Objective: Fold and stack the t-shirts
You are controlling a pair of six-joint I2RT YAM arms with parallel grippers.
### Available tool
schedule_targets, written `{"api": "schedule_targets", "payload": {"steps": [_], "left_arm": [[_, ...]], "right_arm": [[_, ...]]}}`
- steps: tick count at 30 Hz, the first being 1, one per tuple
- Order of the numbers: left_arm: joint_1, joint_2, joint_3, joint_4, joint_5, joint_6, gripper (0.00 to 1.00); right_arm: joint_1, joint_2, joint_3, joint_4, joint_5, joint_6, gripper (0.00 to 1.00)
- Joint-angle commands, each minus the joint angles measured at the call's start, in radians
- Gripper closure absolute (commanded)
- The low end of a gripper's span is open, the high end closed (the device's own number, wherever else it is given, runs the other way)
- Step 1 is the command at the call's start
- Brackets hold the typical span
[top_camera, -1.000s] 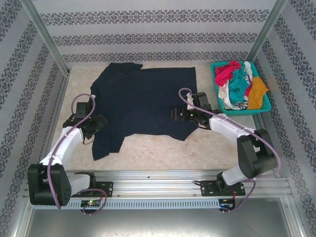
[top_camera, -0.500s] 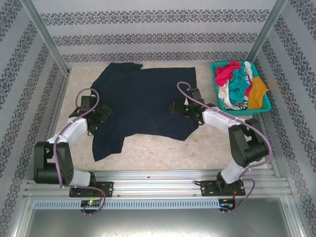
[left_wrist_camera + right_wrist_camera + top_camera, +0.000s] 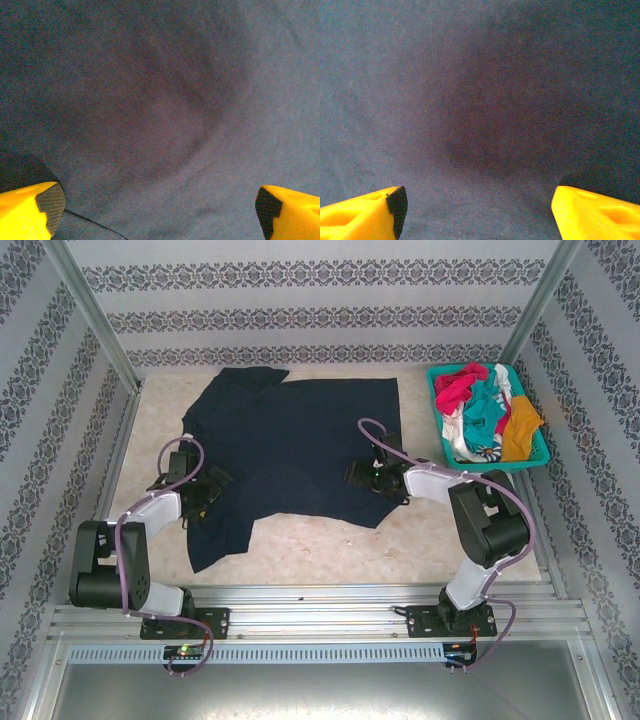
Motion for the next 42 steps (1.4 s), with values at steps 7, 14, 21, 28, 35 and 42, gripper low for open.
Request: {"api": "schedule_targets", "payload": {"steps": [7,14,21,28,35,42], "left_arm": [[-0.027,-0.163,-0.086,-0.240,0.000,-0.060,0.00],[-0.037,-0.247,0.022,-0.338,-0.055,-0.020,0.00],[-0.036,-0.245,0.080,-0.393,-0.092,0.021,0.00],[-0.036,-0.350,0.093,-0.639,-0.232,-0.069,0.05],[-0.035,-0.375,0.023,-0.632,-0.197,-0.106,0.30],[-0.036,-0.165,0.014,-0.369,-0.115,-0.111,0.51]], "right_arm": [[-0.044,-0.079,-0.173,-0.141,0.031,0.079,0.23],[-0.041,-0.184,-0.101,-0.124,0.038,0.004,0.23],[-0.040,-0.213,-0.071,-0.123,0.042,-0.005,0.22],[-0.041,-0.295,-0.125,-0.146,0.027,0.078,0.23],[-0.055,-0.291,-0.116,-0.157,0.027,0.056,0.23],[-0.056,-0.199,-0.075,-0.138,-0.003,0.058,0.23]]}}
